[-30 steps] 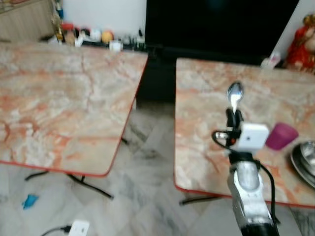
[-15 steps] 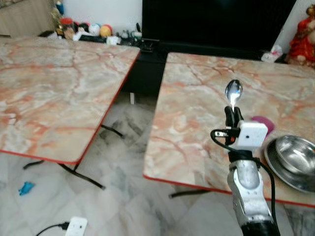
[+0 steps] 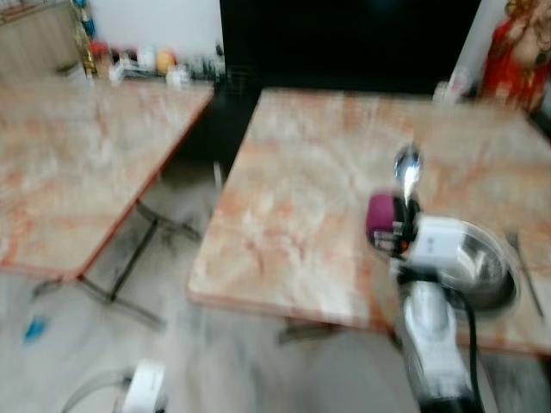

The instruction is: Setting the table

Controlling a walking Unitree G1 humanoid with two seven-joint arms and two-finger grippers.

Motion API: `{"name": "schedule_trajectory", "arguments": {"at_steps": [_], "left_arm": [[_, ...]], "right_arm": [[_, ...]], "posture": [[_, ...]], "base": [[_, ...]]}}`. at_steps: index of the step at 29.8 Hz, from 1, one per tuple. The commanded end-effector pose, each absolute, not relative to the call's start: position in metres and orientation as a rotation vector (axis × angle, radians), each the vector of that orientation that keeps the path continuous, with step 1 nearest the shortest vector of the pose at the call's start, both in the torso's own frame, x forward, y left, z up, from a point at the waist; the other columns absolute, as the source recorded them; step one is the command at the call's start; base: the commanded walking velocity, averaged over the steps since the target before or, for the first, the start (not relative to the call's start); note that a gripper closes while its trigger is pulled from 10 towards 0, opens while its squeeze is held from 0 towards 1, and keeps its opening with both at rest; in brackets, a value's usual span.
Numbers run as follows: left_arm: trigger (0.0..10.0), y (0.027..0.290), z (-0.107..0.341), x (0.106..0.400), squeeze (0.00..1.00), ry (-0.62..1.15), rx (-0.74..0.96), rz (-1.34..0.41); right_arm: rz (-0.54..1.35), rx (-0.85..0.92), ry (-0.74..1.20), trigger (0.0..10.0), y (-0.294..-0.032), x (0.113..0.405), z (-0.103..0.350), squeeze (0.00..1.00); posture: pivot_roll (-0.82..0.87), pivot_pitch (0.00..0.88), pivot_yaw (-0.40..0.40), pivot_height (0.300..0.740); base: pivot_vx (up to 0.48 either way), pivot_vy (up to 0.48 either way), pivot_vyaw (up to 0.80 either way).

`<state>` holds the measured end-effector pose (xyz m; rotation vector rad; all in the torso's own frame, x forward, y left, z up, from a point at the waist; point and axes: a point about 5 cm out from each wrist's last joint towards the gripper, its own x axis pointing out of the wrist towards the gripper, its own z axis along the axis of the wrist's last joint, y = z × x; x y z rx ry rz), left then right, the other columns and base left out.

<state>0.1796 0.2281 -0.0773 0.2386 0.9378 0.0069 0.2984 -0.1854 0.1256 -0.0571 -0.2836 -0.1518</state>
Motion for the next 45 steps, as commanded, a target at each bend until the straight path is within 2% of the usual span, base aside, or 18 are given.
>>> {"name": "schedule_trajectory", "arguments": {"at_steps": [1, 17, 23, 29, 45], "left_arm": [[10.0, 0.235, -0.078, 0.174, 0.00, 0.964, 0.258, 0.012], [10.0, 0.247, -0.080, 0.161, 0.00, 0.981, 0.251, 0.027], [10.0, 0.235, -0.081, 0.169, 0.00, 0.963, 0.235, 0.021], [10.0, 0.224, -0.079, 0.180, 0.00, 0.948, 0.236, 0.006], [10.0, 0.229, -0.075, 0.185, 0.00, 0.931, 0.237, 0.008]], "right_arm": [[-0.136, -0.046, -0.310, 10.0, -0.179, 0.301, 0.132, 0.00], [-0.135, -0.054, -0.318, 10.0, -0.180, 0.303, 0.135, 0.00], [-0.139, -0.044, -0.302, 10.0, -0.181, 0.304, 0.135, 0.00], [-0.136, -0.048, -0.298, 10.0, -0.181, 0.305, 0.134, 0.00], [-0.139, -0.075, -0.296, 10.0, -0.183, 0.305, 0.135, 0.00]], "posture": [[0.12, 0.010, -0.002, 0.740], [0.12, 0.020, -0.015, 0.740], [0.12, 0.021, -0.014, 0.740], [0.12, 0.021, -0.012, 0.740], [0.12, 0.023, -0.006, 0.740]], "base": [[0.000, -0.319, 0.00], [0.000, -0.320, 0.00], [0.000, 0.000, -0.15], [0.000, 0.000, -0.78], [0.000, 0.000, -0.05]]}}
